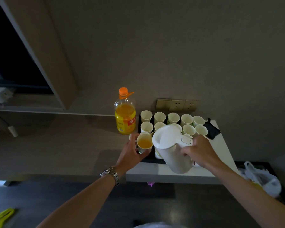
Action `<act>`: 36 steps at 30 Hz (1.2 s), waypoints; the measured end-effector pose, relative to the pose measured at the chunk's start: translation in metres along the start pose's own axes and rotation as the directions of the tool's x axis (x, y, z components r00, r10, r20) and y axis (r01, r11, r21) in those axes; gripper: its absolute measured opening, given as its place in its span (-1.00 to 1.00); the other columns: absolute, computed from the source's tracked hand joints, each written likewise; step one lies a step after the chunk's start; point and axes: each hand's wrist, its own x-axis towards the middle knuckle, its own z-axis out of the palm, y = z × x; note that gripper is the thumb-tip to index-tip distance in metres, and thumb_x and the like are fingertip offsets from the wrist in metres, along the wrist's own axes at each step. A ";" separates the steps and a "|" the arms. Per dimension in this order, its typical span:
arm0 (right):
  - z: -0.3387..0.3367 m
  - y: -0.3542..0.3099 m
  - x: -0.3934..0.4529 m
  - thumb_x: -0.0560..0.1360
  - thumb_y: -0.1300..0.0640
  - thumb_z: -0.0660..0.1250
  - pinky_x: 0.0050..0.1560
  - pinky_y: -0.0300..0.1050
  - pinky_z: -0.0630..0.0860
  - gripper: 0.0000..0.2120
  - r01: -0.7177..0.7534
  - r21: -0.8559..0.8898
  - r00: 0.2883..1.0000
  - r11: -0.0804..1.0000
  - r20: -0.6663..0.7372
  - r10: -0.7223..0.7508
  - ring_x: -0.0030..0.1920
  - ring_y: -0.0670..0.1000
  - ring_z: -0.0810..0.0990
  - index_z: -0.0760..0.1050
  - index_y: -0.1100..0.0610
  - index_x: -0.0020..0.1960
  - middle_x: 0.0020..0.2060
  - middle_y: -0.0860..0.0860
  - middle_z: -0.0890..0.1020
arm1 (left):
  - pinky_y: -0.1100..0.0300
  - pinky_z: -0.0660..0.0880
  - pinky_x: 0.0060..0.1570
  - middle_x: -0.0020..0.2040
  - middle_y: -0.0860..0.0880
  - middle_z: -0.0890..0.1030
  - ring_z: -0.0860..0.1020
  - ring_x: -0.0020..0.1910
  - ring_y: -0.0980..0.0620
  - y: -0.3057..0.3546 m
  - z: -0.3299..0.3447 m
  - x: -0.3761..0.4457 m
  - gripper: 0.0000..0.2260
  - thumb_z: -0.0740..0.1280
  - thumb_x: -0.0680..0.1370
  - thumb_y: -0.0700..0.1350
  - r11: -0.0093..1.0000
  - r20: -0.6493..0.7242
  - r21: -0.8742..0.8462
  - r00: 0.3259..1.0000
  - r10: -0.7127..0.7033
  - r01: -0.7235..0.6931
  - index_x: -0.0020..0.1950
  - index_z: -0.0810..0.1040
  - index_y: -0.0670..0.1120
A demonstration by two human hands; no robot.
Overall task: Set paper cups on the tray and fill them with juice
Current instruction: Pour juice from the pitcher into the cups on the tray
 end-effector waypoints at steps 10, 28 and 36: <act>0.012 0.007 -0.025 0.19 0.20 0.40 -0.51 -0.34 0.33 -0.85 -0.011 0.335 0.992 0.942 -0.117 0.053 -0.52 -0.17 0.42 0.41 0.14 -0.40 -0.61 -0.15 0.44 | 0.38 0.58 -0.02 0.19 0.28 0.53 0.54 0.18 0.33 -0.007 0.007 0.003 -0.45 0.56 0.49 -0.03 1.000 -0.026 -0.015 1.000 0.000 0.000 0.34 0.33 0.04; 0.023 0.033 -0.042 0.40 0.36 0.52 -0.22 -0.26 0.47 -0.61 -0.064 0.351 0.972 0.934 -0.192 0.139 -0.12 0.03 0.60 0.44 -0.06 -0.10 -0.17 -0.05 0.60 | 0.01 0.64 0.08 0.24 0.08 0.50 0.53 0.19 0.16 -0.054 0.031 0.016 -0.43 0.58 0.43 0.09 0.995 -0.057 0.094 0.998 -0.022 0.028 0.30 0.33 0.16; 0.022 0.036 -0.040 0.42 0.34 0.52 -0.25 -0.33 0.41 -0.59 -0.078 0.345 0.969 0.935 -0.195 0.152 -0.13 0.01 0.59 0.41 -0.10 -0.11 -0.17 -0.10 0.59 | 0.02 0.65 0.00 0.17 0.06 0.57 0.59 0.10 0.09 -0.068 0.039 0.017 -0.44 0.59 0.43 0.04 0.992 -0.048 0.094 0.996 -0.077 0.081 0.28 0.33 0.13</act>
